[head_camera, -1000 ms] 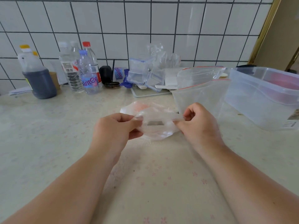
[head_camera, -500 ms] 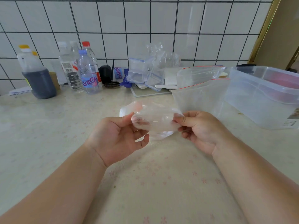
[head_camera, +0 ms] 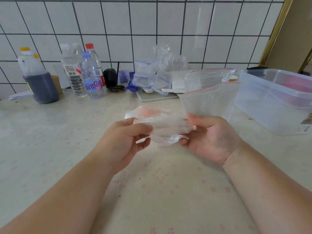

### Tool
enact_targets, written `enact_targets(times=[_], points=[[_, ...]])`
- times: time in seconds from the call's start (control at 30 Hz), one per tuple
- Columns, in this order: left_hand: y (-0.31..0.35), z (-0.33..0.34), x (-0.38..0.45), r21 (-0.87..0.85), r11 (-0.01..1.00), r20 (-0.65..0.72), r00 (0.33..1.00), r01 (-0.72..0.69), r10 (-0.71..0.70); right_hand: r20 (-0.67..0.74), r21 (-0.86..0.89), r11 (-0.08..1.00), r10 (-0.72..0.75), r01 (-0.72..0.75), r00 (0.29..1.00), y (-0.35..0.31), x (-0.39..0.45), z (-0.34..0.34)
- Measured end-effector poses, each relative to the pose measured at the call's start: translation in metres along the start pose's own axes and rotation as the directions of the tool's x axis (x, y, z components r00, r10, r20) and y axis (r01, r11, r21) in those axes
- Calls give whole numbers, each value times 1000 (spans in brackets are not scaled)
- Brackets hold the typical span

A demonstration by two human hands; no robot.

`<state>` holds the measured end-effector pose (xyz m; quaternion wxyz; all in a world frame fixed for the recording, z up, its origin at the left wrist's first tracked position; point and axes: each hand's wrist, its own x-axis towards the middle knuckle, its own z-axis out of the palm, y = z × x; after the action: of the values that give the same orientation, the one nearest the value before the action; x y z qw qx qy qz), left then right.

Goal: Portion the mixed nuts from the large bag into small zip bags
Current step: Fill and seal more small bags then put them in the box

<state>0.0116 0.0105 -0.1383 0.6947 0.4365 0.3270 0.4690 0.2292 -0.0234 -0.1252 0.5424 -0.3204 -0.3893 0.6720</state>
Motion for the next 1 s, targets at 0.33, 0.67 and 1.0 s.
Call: enact_targets(times=[0.33, 0.67, 1.0], points=[[-13, 10, -11, 926, 375, -149, 882, -33, 447, -242, -920, 391, -622, 29, 745, 20, 10, -1], [-11, 11, -18, 950, 257, 73, 929, -175, 363, -147, -924, 364, -616, 114, 774, 20, 6, 2], [-5, 19, -19, 811, 584, -145, 950, -46, 276, -199, -659, 745, -308, 106, 930, 25, 11, 4]])
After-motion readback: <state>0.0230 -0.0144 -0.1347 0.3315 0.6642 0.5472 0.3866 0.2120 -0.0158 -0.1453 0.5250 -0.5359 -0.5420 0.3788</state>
